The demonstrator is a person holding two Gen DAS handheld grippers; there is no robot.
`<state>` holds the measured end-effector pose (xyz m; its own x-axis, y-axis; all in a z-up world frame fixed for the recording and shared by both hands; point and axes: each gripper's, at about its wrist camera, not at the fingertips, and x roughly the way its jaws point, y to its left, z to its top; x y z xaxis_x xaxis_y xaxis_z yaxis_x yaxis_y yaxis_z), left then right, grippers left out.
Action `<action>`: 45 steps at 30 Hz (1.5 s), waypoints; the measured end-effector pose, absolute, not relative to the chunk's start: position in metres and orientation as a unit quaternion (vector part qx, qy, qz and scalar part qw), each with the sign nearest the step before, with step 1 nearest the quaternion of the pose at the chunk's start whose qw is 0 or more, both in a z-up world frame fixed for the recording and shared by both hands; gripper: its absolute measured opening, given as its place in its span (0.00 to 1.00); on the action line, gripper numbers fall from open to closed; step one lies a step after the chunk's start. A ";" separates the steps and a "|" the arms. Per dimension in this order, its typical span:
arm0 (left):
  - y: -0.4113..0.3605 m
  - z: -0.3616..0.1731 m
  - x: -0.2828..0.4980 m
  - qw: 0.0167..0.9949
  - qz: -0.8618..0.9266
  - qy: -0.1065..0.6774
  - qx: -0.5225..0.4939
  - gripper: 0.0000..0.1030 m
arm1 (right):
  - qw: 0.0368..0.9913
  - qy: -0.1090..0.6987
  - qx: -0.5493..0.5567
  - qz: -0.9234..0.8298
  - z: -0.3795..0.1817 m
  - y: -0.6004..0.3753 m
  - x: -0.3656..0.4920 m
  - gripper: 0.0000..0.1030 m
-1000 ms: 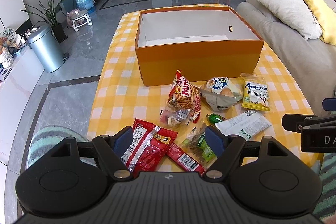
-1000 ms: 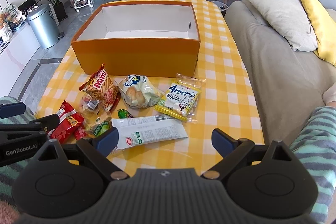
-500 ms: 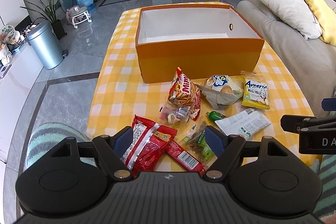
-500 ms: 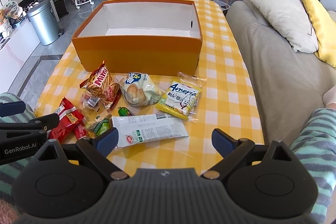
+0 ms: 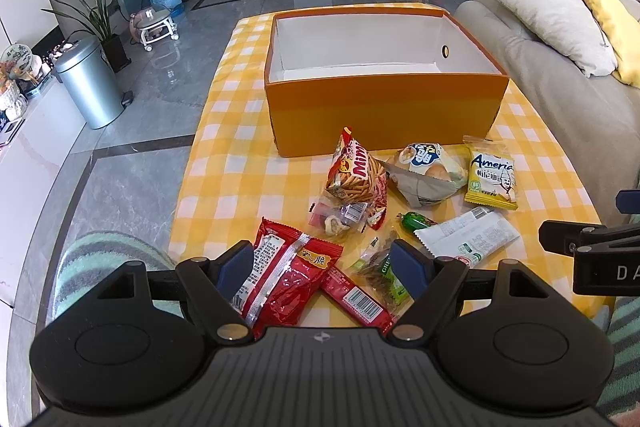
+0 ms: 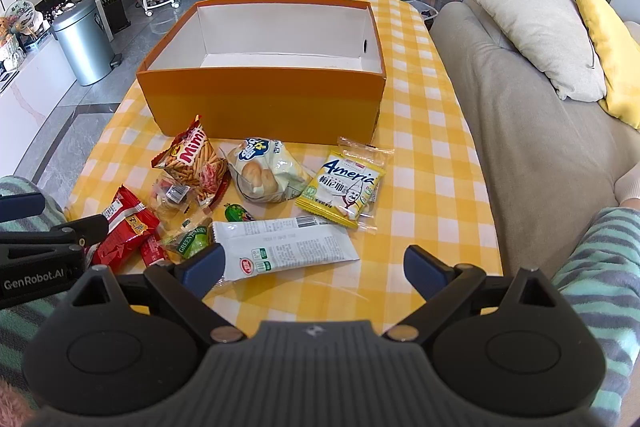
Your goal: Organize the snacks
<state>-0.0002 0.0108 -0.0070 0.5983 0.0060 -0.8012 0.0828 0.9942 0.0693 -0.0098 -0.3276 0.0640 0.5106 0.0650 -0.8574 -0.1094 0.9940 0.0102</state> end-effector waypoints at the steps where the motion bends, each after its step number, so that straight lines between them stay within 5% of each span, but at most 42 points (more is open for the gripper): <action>1: 0.011 -0.007 0.000 0.893 -0.022 0.448 0.050 0.88 | 0.869 0.492 -0.023 0.051 0.064 -0.328 -0.010 0.90; 36: 0.010 0.000 -0.001 0.896 -0.032 0.440 0.058 0.87 | 0.869 0.490 -0.019 0.067 0.063 -0.325 -0.012 0.90; 45: 0.008 -0.003 0.012 0.889 -0.090 0.448 0.033 0.67 | 0.867 0.489 -0.001 0.095 0.059 -0.328 -0.003 0.61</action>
<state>0.0122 0.0082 -0.0030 0.5821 -0.1308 -0.8025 0.1898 0.9816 -0.0223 -0.0034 -0.3279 0.0591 0.5038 0.1639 -0.8481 -0.1657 0.9819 0.0914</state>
